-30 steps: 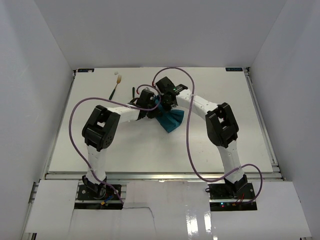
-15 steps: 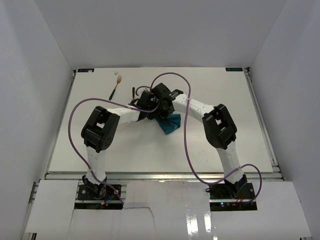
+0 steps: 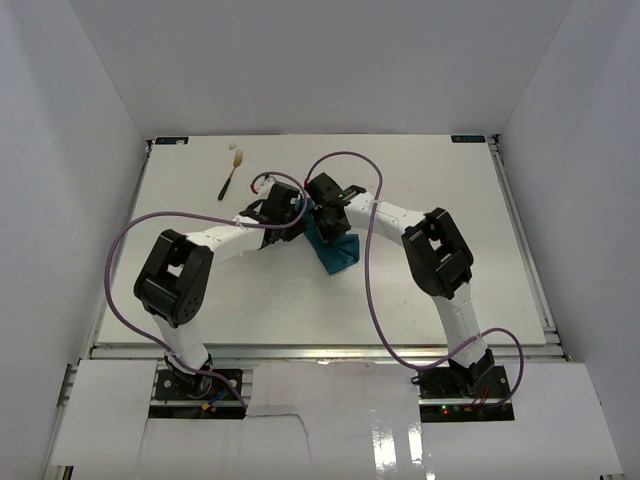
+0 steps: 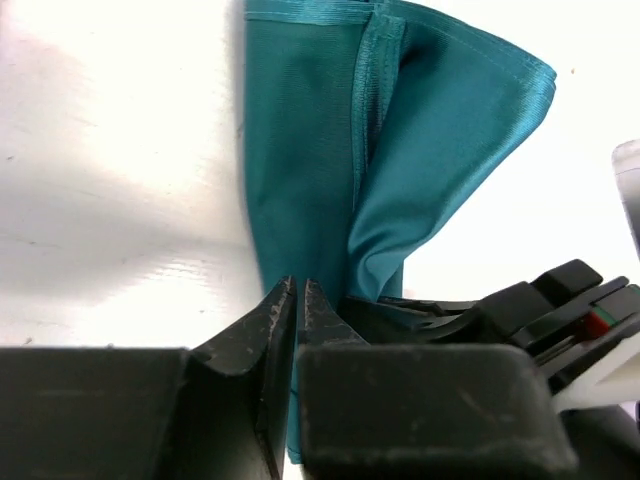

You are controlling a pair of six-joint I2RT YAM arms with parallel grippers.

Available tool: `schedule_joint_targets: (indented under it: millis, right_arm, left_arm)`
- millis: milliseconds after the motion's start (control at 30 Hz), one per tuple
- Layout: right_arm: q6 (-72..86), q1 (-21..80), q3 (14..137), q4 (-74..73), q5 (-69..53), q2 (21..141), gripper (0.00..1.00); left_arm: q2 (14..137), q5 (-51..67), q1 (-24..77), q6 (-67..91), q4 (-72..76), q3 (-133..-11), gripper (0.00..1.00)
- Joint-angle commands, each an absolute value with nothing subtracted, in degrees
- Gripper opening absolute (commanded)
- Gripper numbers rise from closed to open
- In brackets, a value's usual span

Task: Fold the napkin into a case and place the utensils inside
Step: Insert the spoon into the napkin.

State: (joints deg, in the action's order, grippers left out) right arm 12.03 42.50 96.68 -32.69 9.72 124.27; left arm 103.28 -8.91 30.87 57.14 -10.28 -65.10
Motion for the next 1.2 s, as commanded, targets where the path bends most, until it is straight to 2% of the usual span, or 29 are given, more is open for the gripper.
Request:
schedule_joint_targets:
  millis: [0, 367, 800, 1167]
  right_arm:
    - [13.8, 42.9, 95.9, -32.3, 9.8, 124.9, 0.08]
    - [12.4, 42.8, 97.5, -32.4, 10.5, 122.6, 0.08]
    - [11.2, 43.0, 102.2, -33.7, 8.4, 122.2, 0.09]
    - [16.2, 43.1, 98.0, -32.2, 1.7, 126.1, 0.14]
  left_arm:
    - [101.4, -10.8, 30.7, 59.1, -9.8, -62.8, 0.16]
    - [110.9, -5.8, 30.7, 58.4, -6.5, -66.9, 0.02]
    - [111.4, -5.7, 31.1, 59.1, -6.5, -66.2, 0.0]
    - [108.7, -8.0, 31.3, 60.8, -8.3, -64.0, 0.0]
